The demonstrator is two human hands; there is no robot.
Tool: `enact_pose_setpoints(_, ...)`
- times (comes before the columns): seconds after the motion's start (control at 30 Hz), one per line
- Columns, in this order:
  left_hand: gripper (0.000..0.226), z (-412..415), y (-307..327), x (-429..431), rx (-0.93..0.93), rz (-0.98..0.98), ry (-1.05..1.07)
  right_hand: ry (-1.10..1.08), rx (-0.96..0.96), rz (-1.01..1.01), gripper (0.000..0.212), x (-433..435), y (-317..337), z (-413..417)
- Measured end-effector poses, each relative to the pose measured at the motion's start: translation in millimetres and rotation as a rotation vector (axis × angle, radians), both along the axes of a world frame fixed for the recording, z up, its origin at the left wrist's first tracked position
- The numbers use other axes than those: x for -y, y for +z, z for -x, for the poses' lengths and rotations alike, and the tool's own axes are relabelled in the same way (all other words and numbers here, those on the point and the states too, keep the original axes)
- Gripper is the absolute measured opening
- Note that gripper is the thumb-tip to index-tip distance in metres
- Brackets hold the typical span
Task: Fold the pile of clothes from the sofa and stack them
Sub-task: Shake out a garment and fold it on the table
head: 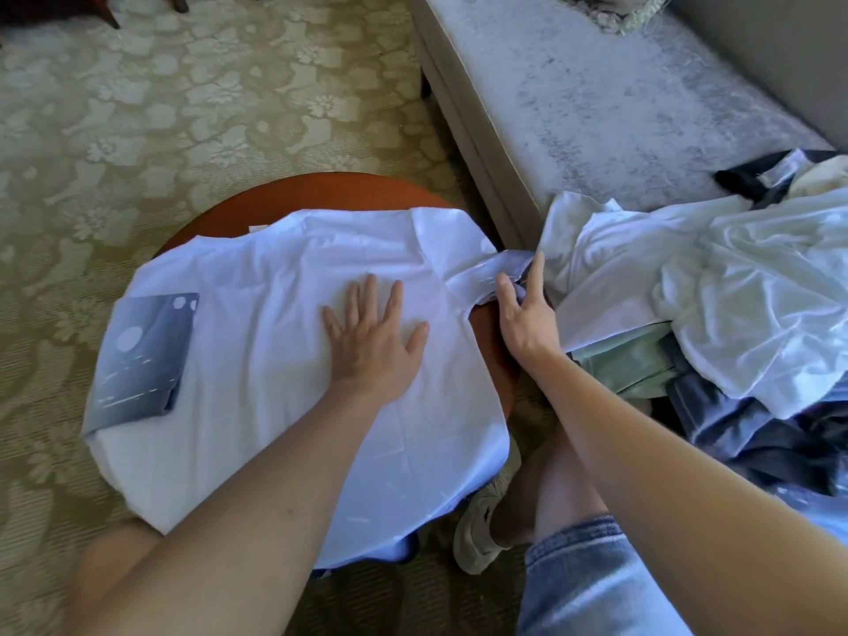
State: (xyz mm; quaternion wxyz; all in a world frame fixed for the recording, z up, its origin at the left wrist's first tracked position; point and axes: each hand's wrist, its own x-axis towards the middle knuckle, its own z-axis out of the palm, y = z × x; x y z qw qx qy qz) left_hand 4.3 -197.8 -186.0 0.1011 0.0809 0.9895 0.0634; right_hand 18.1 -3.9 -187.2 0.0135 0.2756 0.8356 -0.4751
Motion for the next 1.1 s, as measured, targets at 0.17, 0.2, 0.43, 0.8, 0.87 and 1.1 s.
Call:
enact_pose_setpoints(0.17,0.068,-0.7,0.5,-0.9,-0.028,0.004,0.007,-0.021,-0.144,0.049,0.057,-6.5,5.4,22.2)
enact_pose_setpoints(0.2,0.068,-1.3,0.0,-0.7,-0.032,0.006,0.008,-0.060,-0.159,0.080,0.054,-7.9,7.9,26.9)
enact_pose_setpoints(0.43,0.067,-1.3,-1.0,-0.4,-0.049,-0.014,0.012,-0.248,-0.055,0.543,0.043,-27.5,17.2,26.7)
enact_pose_setpoints(0.8,0.067,-1.7,0.0,-1.2,-0.061,0.008,0.026,-0.071,-0.037,0.528,0.024,-46.3,31.0,4.4)
enact_pose_setpoints(0.87,0.066,-2.4,-0.1,-1.4,-0.072,0.007,0.030,-0.133,-0.110,0.546,0.017,-46.0,31.9,6.8)
enact_pose_setpoints(1.1,0.065,-1.6,-0.9,-1.6,-0.085,0.003,0.039,-0.212,-0.115,0.296,0.029,-50.1,22.0,1.0)
